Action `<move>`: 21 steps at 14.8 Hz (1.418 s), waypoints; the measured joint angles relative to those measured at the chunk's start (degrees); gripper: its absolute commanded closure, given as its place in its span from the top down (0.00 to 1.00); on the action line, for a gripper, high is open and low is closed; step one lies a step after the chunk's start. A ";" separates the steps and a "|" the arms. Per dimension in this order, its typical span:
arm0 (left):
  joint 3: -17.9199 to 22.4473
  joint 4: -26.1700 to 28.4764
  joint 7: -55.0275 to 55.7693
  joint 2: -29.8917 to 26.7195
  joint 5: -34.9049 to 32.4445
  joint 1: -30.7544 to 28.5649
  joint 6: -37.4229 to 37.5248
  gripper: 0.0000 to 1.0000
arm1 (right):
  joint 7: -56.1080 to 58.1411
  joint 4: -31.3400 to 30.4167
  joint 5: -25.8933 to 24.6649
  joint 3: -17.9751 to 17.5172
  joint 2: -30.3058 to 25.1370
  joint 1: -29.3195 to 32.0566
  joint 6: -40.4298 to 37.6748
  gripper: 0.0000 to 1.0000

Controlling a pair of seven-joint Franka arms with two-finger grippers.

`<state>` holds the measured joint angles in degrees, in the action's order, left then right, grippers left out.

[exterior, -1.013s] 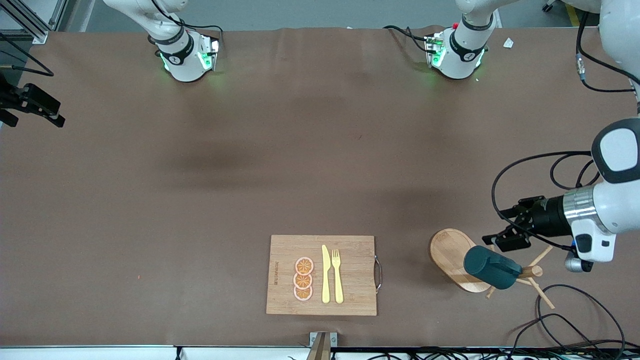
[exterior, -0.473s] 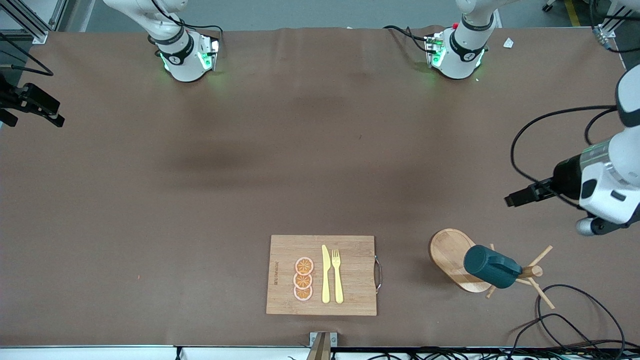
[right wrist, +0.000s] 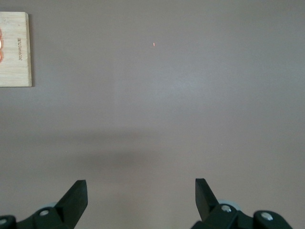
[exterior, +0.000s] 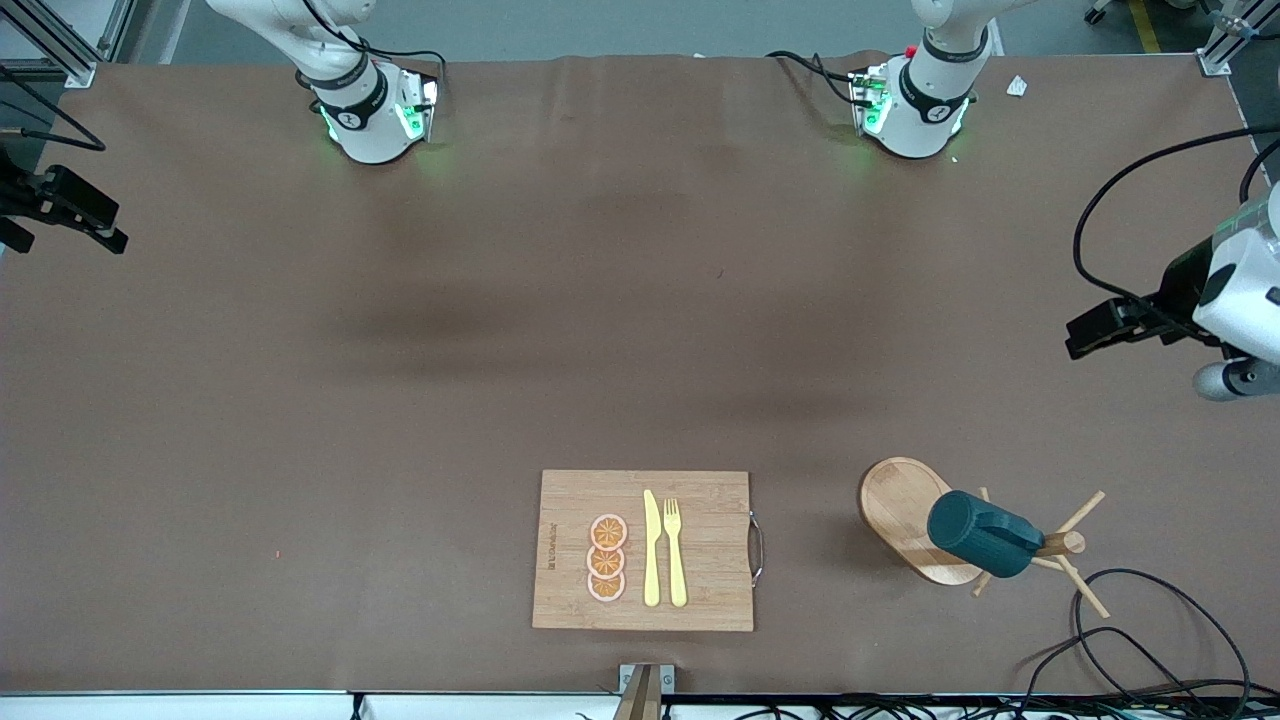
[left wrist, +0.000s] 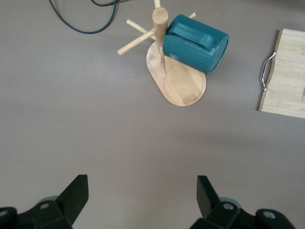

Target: Pass cup and hang on rack

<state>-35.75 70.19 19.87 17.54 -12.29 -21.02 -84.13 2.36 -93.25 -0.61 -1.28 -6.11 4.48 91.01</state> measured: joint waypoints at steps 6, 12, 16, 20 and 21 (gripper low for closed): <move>3.84 0.01 -3.97 -5.62 0.63 2.78 2.61 1.00 | 0.00 0.01 0.00 0.02 0.00 0.00 0.00 1.00; 24.93 0.22 -11.35 -9.36 8.76 17.23 6.14 1.00 | 0.00 0.02 0.00 0.06 0.00 0.00 0.01 1.00; 29.05 0.78 -11.55 -10.74 9.75 22.08 7.76 1.00 | 0.00 0.01 0.00 0.08 0.00 0.00 0.00 1.00; 31.46 2.38 -11.55 -11.90 10.51 23.71 8.16 1.00 | 0.00 0.01 0.00 0.09 0.00 0.00 0.00 1.00; 32.24 2.96 -11.56 -12.29 10.82 24.24 8.20 1.00 | 0.00 0.01 0.00 0.11 0.00 0.00 0.00 1.00</move>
<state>-3.51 73.16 8.31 5.24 -1.47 3.22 -75.93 2.36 -93.24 -0.61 -1.17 -6.11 4.48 91.01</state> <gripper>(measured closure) 0.000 0.000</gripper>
